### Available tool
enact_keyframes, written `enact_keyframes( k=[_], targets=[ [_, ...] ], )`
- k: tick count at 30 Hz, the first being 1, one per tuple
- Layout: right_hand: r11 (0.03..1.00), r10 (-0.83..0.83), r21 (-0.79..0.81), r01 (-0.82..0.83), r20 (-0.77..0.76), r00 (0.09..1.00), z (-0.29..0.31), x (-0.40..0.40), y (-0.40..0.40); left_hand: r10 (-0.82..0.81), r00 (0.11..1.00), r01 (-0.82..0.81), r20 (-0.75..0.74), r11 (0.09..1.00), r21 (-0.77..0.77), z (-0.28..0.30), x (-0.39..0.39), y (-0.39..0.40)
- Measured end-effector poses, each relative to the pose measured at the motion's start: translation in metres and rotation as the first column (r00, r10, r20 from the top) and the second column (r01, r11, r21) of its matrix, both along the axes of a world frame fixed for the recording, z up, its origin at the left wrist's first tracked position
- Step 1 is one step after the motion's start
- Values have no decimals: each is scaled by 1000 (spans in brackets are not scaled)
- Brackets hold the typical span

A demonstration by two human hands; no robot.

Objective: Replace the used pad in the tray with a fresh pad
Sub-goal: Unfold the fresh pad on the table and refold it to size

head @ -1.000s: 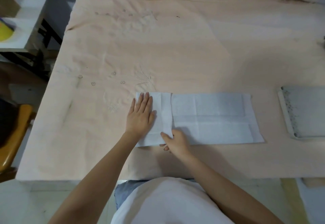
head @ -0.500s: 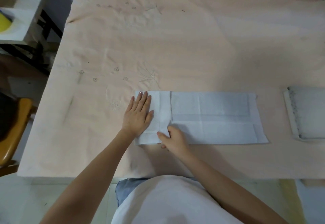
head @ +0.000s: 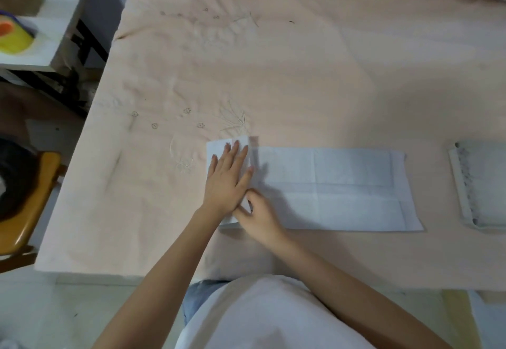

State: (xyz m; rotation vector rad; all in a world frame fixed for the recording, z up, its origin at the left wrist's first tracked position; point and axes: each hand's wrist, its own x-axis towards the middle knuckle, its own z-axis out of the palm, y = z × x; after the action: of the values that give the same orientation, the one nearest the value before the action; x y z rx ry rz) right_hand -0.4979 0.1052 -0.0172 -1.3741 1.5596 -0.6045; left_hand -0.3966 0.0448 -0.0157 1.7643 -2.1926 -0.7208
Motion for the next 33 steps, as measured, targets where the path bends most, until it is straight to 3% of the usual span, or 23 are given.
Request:
enact_keyframes(
  k=[5, 11, 18, 27, 33],
  targets=[
    [974, -106, 197, 109, -25, 994, -4, -15, 4, -79, 993, 87, 91, 992, -92, -16, 18, -1],
    [949, -154, 269, 165, -59, 986, -9, -30, 9, -65, 993, 82, 98, 981, -176, -28, 24, 10],
    [961, -221, 163, 222, -25, 975, -13, -65, 26, -64, 998, 63, 5, 985, -159, -24, 0, 15],
    [945, -223, 229, 232, -64, 973, -20, -85, 36, -118, 971, 145, 207, 983, -117, -50, -13, 13],
    [902, -394, 163, 400, -65, 917, -14, -85, 2, -123, 967, 155, 223, 979, -131, -55, -12, 12]
  ],
)
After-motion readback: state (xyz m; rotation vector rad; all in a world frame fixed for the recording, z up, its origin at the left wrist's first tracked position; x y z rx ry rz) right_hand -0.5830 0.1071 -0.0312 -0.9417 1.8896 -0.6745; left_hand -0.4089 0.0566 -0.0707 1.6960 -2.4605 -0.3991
